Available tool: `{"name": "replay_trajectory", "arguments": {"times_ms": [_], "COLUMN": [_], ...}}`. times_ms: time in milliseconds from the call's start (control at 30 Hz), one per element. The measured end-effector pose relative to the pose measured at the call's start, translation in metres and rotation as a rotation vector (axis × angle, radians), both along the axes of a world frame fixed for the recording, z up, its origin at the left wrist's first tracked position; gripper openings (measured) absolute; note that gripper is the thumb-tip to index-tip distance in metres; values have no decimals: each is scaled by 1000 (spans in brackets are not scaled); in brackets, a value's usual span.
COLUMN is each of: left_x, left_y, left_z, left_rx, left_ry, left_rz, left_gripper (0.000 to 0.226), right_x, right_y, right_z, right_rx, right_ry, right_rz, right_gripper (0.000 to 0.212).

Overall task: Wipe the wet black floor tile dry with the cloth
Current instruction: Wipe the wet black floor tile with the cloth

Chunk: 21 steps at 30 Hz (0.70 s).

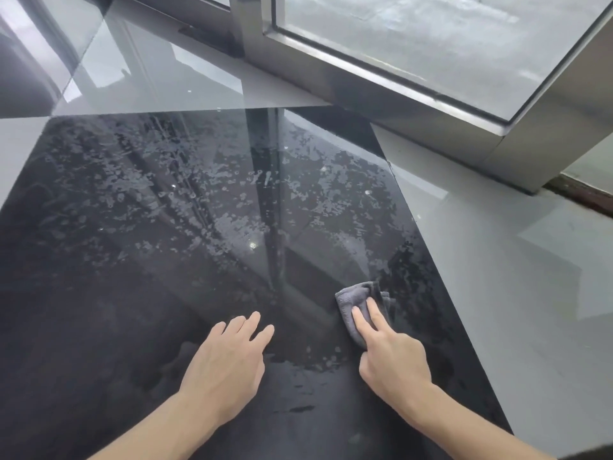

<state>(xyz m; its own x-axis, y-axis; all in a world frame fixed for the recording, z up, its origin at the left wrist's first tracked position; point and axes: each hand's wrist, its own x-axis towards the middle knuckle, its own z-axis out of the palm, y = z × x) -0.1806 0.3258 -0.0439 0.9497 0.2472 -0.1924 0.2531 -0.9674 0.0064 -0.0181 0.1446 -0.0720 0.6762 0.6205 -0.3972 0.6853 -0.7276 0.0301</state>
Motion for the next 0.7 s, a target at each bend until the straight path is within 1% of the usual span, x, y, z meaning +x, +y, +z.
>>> {"name": "replay_trajectory", "arguments": {"times_ms": [233, 367, 433, 567, 700], "left_x": [-9, -10, -9, -2, 10], "left_y": [-3, -6, -6, -7, -9], "left_z": [-7, -10, -8, -4, -3], "left_rx": [-25, -75, -77, -37, -42], "left_ry": [7, -25, -68, -93, -138], "left_rz": [27, 14, -6, -34, -12], "left_gripper": [50, 55, 51, 57, 46], "right_x": [56, 86, 96, 97, 82], "right_y": [65, 95, 102, 93, 57], "right_z": [-1, -2, -1, -4, -9], "right_rx": [147, 168, 169, 171, 130], "right_ry": [-12, -36, -44, -42, -71], "right_rz": [-41, -59, -62, -72, -77], "right_gripper": [71, 69, 70, 71, 75]}}
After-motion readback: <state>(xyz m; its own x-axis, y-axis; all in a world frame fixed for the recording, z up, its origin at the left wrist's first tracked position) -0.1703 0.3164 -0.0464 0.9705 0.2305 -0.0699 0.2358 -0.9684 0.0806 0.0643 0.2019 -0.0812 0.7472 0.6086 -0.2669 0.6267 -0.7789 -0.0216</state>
